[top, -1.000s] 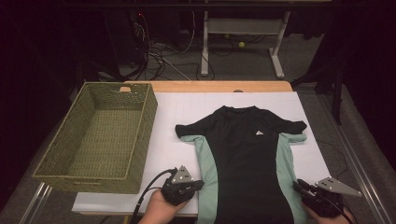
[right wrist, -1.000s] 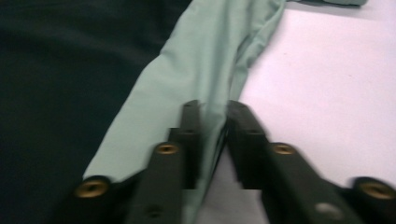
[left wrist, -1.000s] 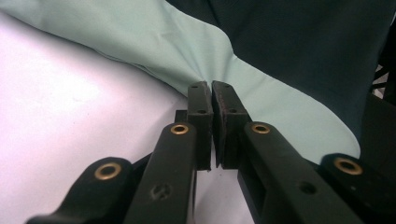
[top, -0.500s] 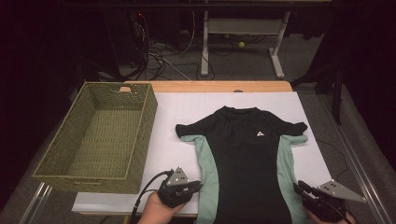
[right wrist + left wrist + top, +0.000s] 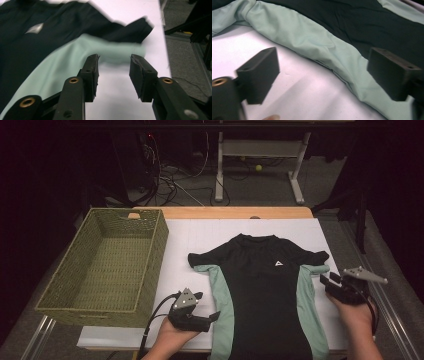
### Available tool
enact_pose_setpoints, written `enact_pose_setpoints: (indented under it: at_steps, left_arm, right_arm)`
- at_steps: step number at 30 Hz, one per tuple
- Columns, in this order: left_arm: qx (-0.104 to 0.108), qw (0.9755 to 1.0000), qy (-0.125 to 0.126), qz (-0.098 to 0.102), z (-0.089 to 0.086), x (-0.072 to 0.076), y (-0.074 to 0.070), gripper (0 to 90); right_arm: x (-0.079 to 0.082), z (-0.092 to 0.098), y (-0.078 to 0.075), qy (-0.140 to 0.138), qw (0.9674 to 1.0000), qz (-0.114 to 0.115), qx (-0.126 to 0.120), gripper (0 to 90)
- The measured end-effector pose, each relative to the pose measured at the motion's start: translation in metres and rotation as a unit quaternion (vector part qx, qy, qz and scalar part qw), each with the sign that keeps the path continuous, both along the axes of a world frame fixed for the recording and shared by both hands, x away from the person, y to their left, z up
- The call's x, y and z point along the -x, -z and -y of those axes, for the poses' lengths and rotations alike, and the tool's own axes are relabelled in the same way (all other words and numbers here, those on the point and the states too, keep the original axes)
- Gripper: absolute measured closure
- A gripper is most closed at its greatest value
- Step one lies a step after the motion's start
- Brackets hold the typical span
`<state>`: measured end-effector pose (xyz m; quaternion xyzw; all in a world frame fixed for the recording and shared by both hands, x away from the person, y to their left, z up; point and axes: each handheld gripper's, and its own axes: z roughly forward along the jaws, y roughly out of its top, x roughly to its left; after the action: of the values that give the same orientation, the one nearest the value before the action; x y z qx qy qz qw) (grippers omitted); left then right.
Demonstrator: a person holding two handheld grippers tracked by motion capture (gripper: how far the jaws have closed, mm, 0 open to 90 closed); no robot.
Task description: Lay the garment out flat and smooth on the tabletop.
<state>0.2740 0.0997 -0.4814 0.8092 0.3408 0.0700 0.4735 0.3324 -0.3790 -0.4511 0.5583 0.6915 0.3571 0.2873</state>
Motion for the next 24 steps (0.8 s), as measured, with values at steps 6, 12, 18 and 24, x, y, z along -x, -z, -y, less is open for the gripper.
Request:
enact_pose_setpoints:
  at_steps: [6, 12, 18, 24]
  left_arm:
    - [0.003, 0.9998, 0.000, 0.021, 0.000, 0.005, 0.000, 2.8]
    - [0.007, 0.9999, 0.002, 0.016, -0.001, 0.004, 0.000, 2.9]
    - [0.003, 0.9999, 0.002, 0.016, 0.000, 0.004, 0.000, 2.9]
    - [0.000, 0.9999, 0.002, 0.016, 0.000, 0.004, 0.000, 2.9]
  right_arm:
    - [-0.044, 0.009, 0.004, 0.043, 0.9985, -0.034, -0.005, 46.5]
    - [-0.052, 0.008, 0.012, 0.019, 0.9973, -0.070, 0.016, 81.4]
    - [-0.021, 0.003, -0.005, 0.005, 0.9991, -0.009, 0.042, 87.0]
    - [0.004, -0.004, 0.001, -0.018, 0.9984, -0.011, 0.053, 82.3]
